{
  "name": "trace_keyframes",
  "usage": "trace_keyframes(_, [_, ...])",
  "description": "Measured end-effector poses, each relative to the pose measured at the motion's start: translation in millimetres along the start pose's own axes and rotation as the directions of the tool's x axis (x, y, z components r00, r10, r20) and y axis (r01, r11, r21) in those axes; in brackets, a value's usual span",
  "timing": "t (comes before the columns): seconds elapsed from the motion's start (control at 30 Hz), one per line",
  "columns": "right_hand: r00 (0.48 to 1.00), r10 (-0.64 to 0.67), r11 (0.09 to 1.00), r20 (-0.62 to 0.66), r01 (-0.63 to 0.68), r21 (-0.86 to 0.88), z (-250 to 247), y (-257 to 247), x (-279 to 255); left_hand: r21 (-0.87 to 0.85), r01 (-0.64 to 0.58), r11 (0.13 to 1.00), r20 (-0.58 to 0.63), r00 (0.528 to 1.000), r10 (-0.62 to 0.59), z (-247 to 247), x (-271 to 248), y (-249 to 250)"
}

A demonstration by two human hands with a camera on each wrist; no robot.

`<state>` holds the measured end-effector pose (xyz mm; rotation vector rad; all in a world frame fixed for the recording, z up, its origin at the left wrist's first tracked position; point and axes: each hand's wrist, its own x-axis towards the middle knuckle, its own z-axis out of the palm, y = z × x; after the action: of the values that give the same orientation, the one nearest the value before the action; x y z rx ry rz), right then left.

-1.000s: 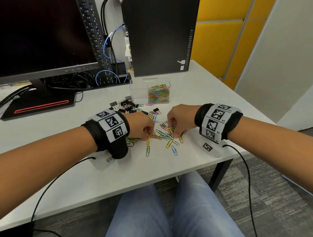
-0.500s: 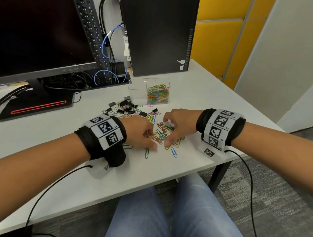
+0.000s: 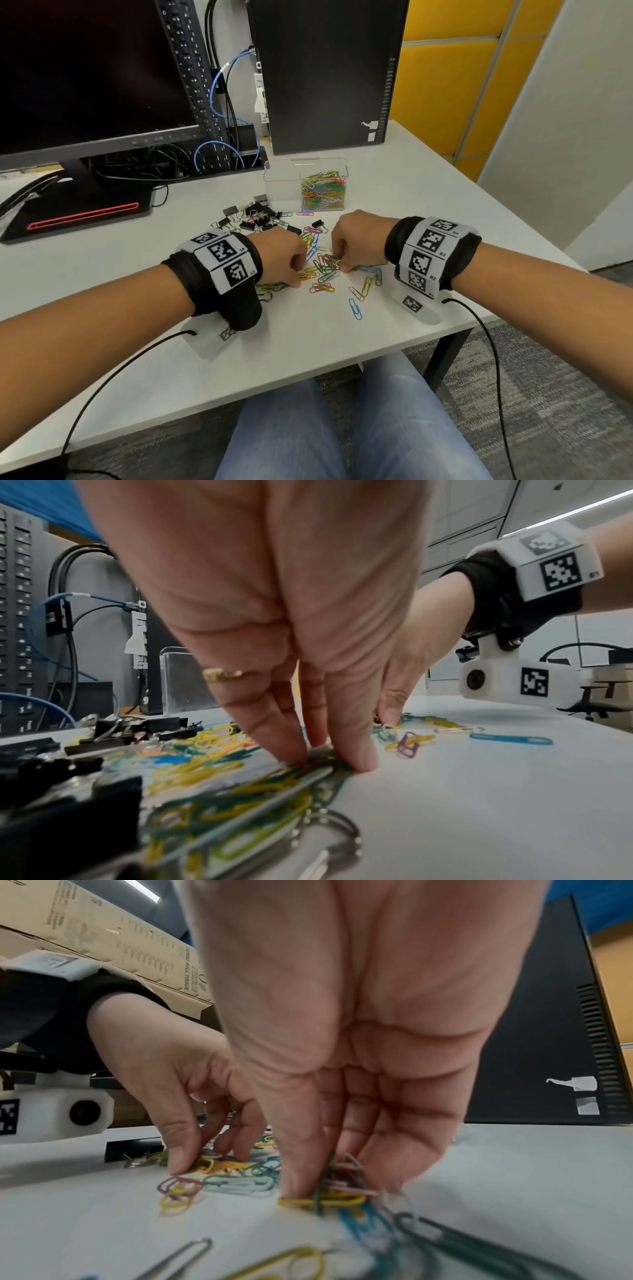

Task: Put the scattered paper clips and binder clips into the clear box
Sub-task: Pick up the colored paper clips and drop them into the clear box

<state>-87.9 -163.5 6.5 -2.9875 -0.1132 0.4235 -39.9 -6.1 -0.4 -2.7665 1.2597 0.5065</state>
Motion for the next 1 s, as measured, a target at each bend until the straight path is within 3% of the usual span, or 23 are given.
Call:
trace_keyframes(0.6, [0.996,0.005,0.992,-0.092,0.007,0.125,-10,11,4,-0.023,-0.036,0.999,0.009,0.999,0.036,-9,11,-8])
trace_keyframes(0.77, [0.991,-0.003,0.981,-0.132,0.029,0.194,-15,18,6,-0.112,-0.019,0.993,-0.225,0.974,-0.007,-33,19,-16])
trace_keyframes(1.0, [0.992,0.012,0.968,-0.126,0.02,0.25,-19,22,10,-0.271,-0.098,0.958,-0.522,0.851,-0.061,-53,47,-18])
